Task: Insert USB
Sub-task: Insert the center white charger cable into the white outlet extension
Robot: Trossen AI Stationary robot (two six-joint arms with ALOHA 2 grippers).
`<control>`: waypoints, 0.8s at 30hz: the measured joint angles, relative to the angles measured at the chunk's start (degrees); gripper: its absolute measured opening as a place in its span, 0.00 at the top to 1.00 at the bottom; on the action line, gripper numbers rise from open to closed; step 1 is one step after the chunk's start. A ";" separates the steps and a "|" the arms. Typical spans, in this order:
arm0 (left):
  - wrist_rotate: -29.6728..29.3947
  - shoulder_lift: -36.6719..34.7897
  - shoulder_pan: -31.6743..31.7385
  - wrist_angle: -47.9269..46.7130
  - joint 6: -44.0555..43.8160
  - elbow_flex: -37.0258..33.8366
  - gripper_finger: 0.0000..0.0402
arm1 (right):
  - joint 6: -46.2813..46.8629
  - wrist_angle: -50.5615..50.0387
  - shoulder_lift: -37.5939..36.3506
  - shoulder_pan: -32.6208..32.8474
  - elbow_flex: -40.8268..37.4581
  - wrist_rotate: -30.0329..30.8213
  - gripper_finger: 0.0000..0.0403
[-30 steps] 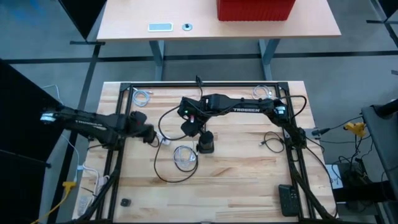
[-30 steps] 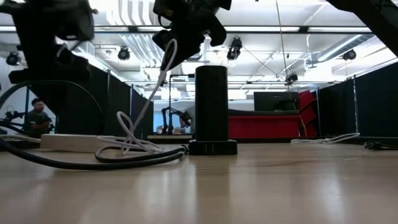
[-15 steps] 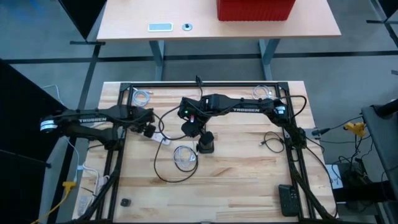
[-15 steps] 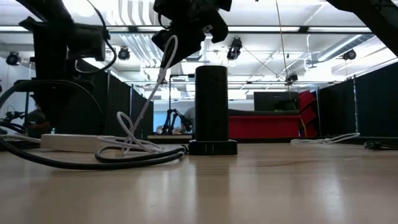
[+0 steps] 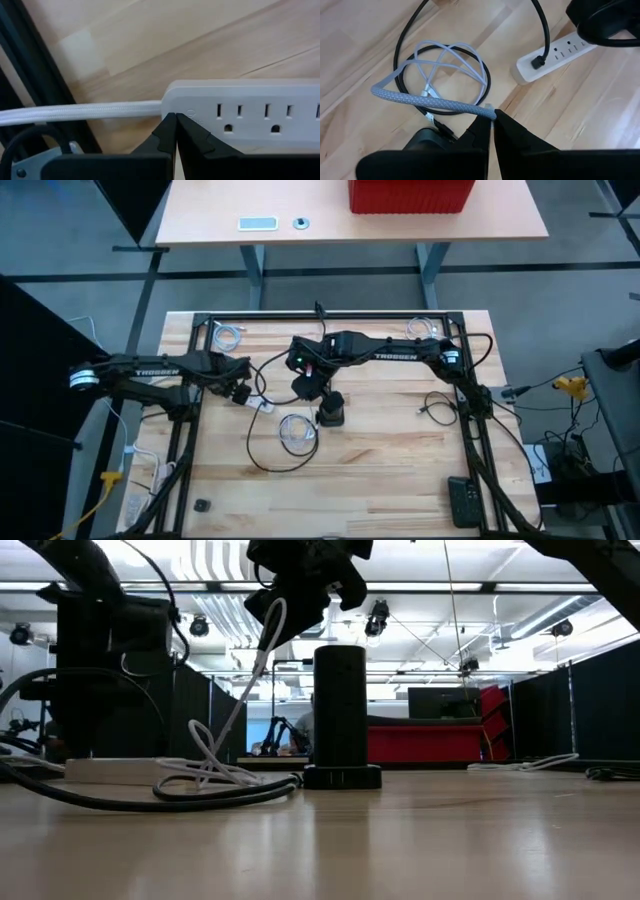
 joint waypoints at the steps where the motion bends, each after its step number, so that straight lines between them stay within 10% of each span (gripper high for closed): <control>1: 0.03 0.26 0.00 0.44 0.39 0.00 1.00 | -0.01 0.01 0.00 -0.02 0.00 0.00 1.00; 24: 7.63 0.73 -3.53 24.98 33.85 -3.51 1.00 | -6.38 0.33 1.77 -2.22 -0.19 0.54 1.00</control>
